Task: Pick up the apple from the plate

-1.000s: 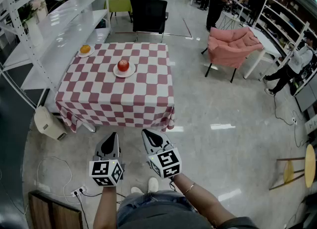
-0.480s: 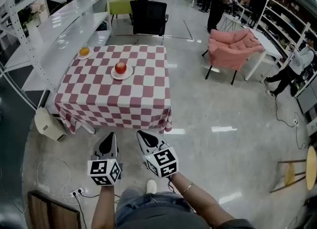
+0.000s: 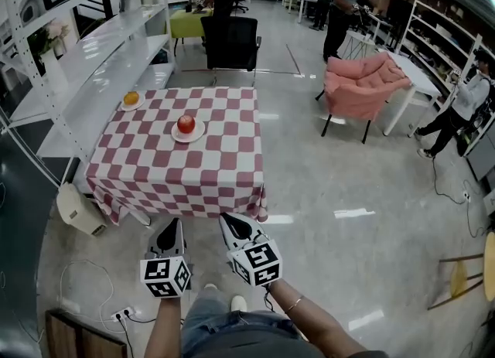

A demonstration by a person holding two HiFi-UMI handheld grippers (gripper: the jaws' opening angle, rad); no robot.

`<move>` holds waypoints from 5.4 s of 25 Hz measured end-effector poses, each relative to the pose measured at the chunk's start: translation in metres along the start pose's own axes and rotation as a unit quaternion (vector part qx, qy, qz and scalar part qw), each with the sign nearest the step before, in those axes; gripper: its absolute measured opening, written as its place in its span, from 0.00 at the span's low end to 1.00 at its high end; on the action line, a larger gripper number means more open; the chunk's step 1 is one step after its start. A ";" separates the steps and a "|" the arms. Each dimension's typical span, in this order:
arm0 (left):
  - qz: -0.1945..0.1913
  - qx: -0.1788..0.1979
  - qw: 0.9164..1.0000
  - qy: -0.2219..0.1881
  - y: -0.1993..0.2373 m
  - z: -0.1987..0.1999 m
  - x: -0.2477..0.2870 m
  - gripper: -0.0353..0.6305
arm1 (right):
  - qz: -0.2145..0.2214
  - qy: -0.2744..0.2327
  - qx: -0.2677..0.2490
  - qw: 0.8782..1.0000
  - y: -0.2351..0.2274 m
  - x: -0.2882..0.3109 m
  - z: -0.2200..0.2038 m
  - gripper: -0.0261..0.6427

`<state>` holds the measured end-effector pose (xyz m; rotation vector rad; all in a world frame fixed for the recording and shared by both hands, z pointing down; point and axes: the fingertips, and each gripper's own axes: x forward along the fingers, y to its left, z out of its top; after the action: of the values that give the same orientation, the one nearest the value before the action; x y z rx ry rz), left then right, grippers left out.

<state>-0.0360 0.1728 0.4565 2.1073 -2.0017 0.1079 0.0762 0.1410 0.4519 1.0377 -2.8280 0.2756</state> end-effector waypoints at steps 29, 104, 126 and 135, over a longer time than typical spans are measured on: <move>-0.009 -0.010 0.999 0.034 0.101 0.030 0.188 0.08 | -0.054 0.022 0.007 0.998 -0.098 0.170 0.021 0.06; -0.100 0.087 0.977 0.166 0.172 0.000 0.485 0.67 | -0.110 0.097 0.028 0.989 -0.240 0.396 0.023 0.06; -0.090 0.096 0.974 0.184 0.172 -0.013 0.518 0.67 | -0.115 0.117 0.045 0.985 -0.258 0.406 0.006 0.06; -0.090 0.102 0.973 0.189 0.174 -0.015 0.519 0.66 | -0.116 0.124 0.043 0.985 -0.258 0.406 0.001 0.06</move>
<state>-0.1748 -0.3364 0.6017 2.1740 -1.6302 0.6554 -0.0637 -0.3079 0.5538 1.2410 -2.4675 0.4714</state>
